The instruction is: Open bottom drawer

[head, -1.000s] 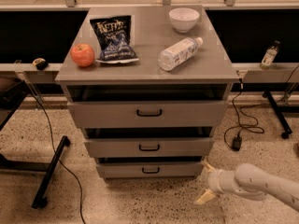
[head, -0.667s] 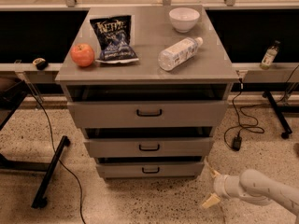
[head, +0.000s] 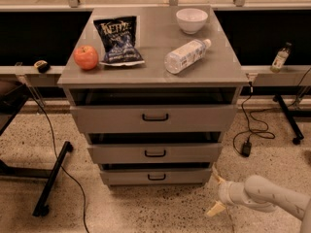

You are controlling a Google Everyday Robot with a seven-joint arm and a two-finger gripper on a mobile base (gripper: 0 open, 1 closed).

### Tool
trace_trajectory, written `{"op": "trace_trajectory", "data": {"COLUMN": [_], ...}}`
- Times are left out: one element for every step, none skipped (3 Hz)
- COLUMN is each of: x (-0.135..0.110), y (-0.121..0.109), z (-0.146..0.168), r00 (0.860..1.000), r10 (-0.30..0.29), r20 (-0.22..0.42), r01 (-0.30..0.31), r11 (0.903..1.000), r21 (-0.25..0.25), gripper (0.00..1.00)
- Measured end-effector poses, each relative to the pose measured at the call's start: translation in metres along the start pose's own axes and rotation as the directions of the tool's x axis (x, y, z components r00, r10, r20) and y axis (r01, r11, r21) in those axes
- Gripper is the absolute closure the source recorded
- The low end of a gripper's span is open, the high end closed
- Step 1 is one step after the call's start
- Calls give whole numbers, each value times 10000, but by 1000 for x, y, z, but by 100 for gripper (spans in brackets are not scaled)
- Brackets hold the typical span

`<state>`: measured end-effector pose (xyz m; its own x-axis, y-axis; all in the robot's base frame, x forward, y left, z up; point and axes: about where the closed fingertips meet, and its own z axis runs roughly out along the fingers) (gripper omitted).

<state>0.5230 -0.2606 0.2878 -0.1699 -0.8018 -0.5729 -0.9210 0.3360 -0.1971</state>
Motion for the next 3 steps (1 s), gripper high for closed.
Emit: {"op": "trace_trajectory", "data": {"x": [-5,-15,-15], "y": [7,4,4], "z": [30,69,69], "r00": [9969,9870,9870], "r10": [-510,-1482,-1482], "r20": [-605,-626,-626], "r01": [498,1453,1453], "r11": [9985,9882,9882], "r21": [-207,-486,-486], "gripper": [0,0,0]}}
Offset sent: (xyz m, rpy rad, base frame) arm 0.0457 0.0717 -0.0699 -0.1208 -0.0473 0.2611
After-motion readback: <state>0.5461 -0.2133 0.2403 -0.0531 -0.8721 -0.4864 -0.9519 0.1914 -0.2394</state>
